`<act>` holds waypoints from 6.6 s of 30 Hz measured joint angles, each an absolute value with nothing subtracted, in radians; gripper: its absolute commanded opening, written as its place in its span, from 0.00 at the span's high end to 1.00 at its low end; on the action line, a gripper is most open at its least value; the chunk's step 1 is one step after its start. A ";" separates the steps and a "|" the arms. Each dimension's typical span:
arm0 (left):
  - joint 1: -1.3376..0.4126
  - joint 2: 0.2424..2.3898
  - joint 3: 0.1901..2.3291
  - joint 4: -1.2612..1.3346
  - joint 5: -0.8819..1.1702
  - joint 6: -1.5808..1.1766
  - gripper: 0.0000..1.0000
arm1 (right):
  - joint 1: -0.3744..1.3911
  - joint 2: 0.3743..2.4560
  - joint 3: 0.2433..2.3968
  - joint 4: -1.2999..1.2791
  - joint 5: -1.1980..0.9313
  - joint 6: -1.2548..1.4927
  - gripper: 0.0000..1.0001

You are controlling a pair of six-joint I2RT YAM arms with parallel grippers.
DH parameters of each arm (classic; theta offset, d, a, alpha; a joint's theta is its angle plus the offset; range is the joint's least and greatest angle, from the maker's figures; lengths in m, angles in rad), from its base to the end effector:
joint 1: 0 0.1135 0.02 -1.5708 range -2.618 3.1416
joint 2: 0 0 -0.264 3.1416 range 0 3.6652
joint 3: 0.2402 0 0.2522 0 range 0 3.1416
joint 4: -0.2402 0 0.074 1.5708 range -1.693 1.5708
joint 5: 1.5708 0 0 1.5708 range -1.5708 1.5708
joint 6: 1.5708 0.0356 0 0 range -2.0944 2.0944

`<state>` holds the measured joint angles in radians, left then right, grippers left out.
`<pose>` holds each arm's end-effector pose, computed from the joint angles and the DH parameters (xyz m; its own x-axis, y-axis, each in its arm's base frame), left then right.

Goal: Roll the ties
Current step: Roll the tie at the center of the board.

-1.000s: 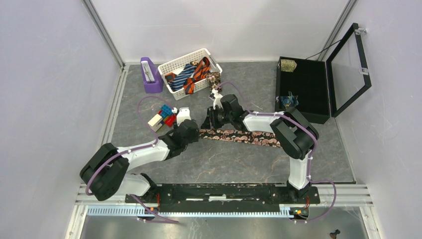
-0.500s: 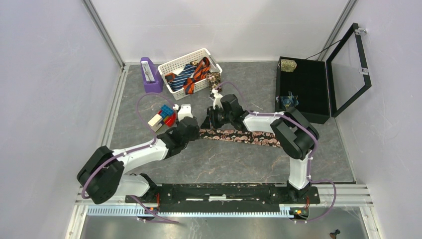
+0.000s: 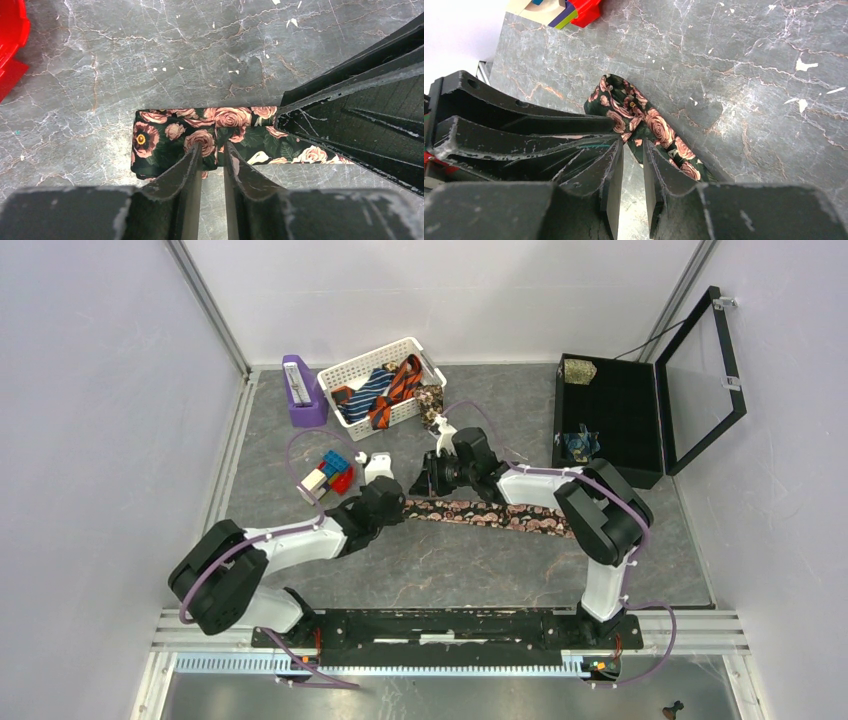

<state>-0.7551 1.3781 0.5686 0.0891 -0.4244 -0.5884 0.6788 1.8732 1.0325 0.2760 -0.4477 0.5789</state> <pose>0.2007 -0.1688 0.1664 -0.6212 -0.1099 -0.7759 0.0655 0.9794 -0.1912 0.2988 0.2608 0.1662 -0.8140 -0.0230 -0.5804 -0.4841 0.5789 0.6561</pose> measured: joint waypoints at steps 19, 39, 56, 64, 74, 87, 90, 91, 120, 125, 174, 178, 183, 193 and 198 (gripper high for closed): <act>-0.726 1.357 0.474 0.204 -0.382 -0.637 0.97 | 0.704 1.873 1.013 0.320 -0.456 0.616 0.62; -0.709 1.282 0.432 0.215 -0.345 -0.638 0.98 | 0.778 2.020 1.143 0.304 -0.414 0.635 0.61; -0.709 1.157 0.438 0.110 -0.307 -0.633 0.52 | 0.783 2.043 1.149 0.305 -0.398 0.639 0.62; -0.694 1.010 0.489 0.016 -0.333 -0.630 0.72 | 0.792 2.044 1.150 0.299 -0.407 0.641 0.62; -0.557 0.925 0.408 -0.034 -0.246 -0.628 0.82 | 0.795 2.044 1.150 0.297 -0.410 0.643 0.63; -0.549 0.962 0.273 0.034 -0.125 -0.654 0.92 | 0.796 2.044 1.176 0.273 -0.409 0.642 0.63; -0.549 1.017 0.257 0.071 -0.106 -0.669 0.92 | 0.798 2.044 1.176 0.271 -0.409 0.641 0.62; -0.549 1.033 0.256 0.081 -0.101 -0.673 0.92 | 0.798 2.044 1.176 0.270 -0.409 0.641 0.63; -0.549 1.285 0.269 0.400 -0.125 -0.730 0.91 | 0.804 2.044 1.184 0.252 -0.383 0.639 0.59; -0.549 1.303 0.271 0.422 -0.125 -0.748 0.91 | 0.804 2.044 1.205 0.231 -0.372 0.628 0.55; -0.549 1.176 0.284 0.292 -0.141 -0.796 0.62 | 0.838 1.980 1.168 0.171 -0.242 0.628 0.59; -0.549 1.044 0.294 0.157 -0.163 -0.795 0.51 | 0.838 1.982 1.168 0.171 -0.242 0.628 0.59; -0.546 0.881 0.341 -0.024 -0.236 -0.768 0.31 | 0.838 1.987 1.168 0.171 -0.242 0.628 0.59; -0.358 1.008 0.385 0.025 -0.045 -0.648 0.29 | 0.838 1.996 1.168 0.175 -0.242 0.628 0.59; -0.341 1.086 0.347 0.179 0.085 -0.638 0.30 | 0.838 1.996 1.168 0.178 -0.242 0.627 0.60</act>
<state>-0.3408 1.0863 0.3466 0.1795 0.0849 -0.6380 0.8379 1.9965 1.1683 0.1780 -0.2417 0.6273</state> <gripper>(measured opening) 0.709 0.406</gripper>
